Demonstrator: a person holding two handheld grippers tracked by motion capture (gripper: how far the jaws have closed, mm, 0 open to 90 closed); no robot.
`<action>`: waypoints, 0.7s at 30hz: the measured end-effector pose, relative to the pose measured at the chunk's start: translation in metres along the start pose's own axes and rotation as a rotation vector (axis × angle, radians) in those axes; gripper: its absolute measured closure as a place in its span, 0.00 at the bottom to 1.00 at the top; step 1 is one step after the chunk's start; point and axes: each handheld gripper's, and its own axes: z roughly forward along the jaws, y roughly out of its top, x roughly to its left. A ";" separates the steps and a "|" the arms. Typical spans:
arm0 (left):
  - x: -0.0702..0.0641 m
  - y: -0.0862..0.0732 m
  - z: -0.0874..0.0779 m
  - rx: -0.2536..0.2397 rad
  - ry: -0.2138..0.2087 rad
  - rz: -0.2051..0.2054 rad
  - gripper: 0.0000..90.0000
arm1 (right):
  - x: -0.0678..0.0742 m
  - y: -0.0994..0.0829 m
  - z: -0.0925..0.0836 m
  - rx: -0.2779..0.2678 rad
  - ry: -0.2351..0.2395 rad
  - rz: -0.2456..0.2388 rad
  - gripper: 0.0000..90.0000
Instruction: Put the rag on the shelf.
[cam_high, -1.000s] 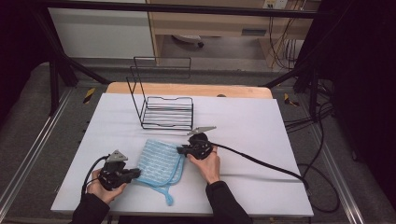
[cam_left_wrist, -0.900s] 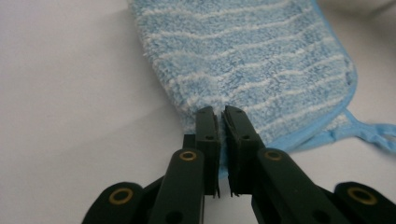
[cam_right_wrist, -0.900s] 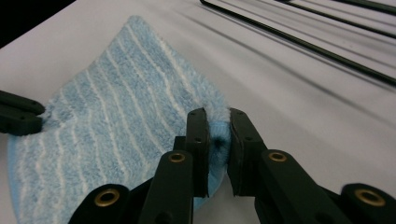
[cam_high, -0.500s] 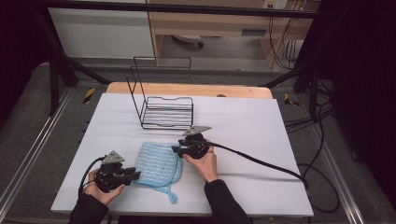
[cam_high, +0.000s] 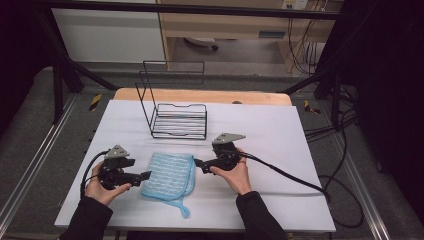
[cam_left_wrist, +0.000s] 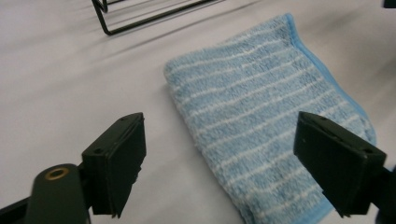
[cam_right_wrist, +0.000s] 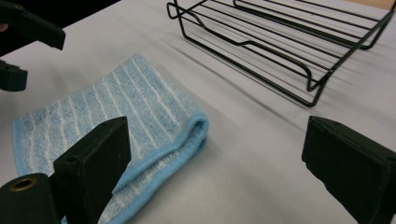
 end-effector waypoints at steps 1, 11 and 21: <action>0.001 0.003 0.002 0.006 0.007 0.005 0.15 | -0.004 -0.002 -0.007 -0.002 -0.001 0.008 0.08; 0.009 0.029 0.031 0.018 0.031 -0.006 0.14 | -0.009 -0.018 -0.029 -0.014 -0.006 0.033 0.06; 0.022 0.035 0.062 0.038 0.073 -0.028 0.28 | -0.006 -0.037 -0.030 0.019 -0.005 0.039 0.05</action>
